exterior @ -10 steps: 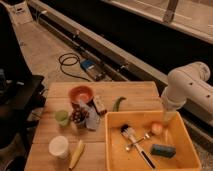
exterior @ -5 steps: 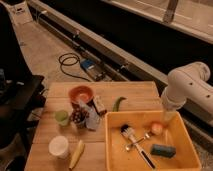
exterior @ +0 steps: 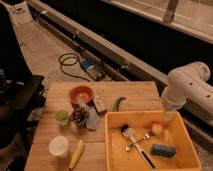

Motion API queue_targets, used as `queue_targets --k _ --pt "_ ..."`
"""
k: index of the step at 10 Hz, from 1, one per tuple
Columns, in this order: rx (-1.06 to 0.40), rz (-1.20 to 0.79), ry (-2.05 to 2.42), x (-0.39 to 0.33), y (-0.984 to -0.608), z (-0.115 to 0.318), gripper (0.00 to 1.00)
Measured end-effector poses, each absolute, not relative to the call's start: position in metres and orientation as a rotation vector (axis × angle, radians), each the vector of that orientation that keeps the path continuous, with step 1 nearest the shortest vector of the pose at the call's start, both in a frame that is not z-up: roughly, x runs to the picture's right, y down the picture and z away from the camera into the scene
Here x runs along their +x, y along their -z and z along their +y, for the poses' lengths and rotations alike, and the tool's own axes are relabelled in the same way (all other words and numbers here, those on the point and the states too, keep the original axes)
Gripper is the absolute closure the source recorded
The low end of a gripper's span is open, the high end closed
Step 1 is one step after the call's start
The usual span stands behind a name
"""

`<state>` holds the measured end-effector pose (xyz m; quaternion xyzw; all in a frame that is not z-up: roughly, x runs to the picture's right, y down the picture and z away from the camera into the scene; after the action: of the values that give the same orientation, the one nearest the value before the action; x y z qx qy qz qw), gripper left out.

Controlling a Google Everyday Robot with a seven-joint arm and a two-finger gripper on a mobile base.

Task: Place pepper in red bowl

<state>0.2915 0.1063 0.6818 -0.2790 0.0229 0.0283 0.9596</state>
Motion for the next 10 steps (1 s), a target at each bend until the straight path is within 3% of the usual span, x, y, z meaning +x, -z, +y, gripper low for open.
queue_targets --k 4,10 --pt "-0.552 0.011 0.028 0.290 -0.685 0.094 0.35" --pt "-0.502 -0.205 0.598 0.243 -0.699 0.048 0.35"
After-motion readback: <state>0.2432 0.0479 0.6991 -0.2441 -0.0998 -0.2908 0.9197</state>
